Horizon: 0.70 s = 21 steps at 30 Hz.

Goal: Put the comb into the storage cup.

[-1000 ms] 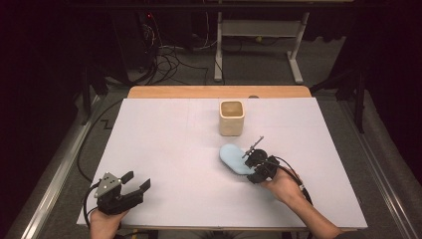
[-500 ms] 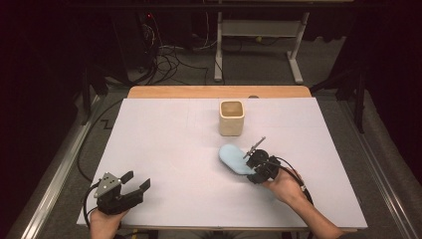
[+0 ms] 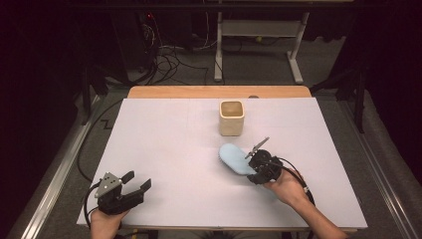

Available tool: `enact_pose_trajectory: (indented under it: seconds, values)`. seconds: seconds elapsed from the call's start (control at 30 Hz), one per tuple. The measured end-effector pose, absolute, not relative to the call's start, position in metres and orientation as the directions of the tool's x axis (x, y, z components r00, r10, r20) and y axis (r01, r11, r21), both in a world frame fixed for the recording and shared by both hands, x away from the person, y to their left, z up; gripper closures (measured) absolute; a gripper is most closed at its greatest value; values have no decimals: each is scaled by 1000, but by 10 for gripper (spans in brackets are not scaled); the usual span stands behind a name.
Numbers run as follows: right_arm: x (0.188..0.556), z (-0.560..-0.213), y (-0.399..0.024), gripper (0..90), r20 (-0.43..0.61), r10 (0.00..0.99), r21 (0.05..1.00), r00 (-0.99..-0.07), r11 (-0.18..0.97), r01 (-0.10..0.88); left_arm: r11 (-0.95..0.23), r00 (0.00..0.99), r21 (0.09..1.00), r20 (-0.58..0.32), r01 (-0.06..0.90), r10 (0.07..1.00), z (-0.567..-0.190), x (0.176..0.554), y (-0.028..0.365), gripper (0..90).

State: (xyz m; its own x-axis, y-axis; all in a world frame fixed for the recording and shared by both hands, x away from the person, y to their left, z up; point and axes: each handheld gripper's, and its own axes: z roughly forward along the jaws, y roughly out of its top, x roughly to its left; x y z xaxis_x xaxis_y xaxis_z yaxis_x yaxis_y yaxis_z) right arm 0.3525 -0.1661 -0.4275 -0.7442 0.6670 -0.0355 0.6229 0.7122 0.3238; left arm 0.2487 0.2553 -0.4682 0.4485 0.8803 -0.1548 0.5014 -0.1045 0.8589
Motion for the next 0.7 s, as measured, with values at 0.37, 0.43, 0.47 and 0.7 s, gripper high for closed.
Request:
enact_pose_trajectory:
  seconds: [0.37, 0.43, 0.47, 0.7]
  values:
    - [349, -422, -165, 705, -31, 650, 346, -759, 720, 602, -111, 463, 863, -152, 493, 873, -466, 252, 250, 292]
    - [348, -422, -166, 705, -33, 646, 347, -762, 723, 598, -115, 468, 864, -150, 491, 871, -466, 253, 249, 292]
    - [348, -421, -166, 705, -31, 648, 349, -761, 721, 599, -116, 469, 864, -149, 490, 871, -466, 253, 248, 292]
    - [345, -419, -166, 705, -30, 643, 358, -766, 722, 592, -121, 474, 865, -146, 488, 868, -465, 254, 246, 292]
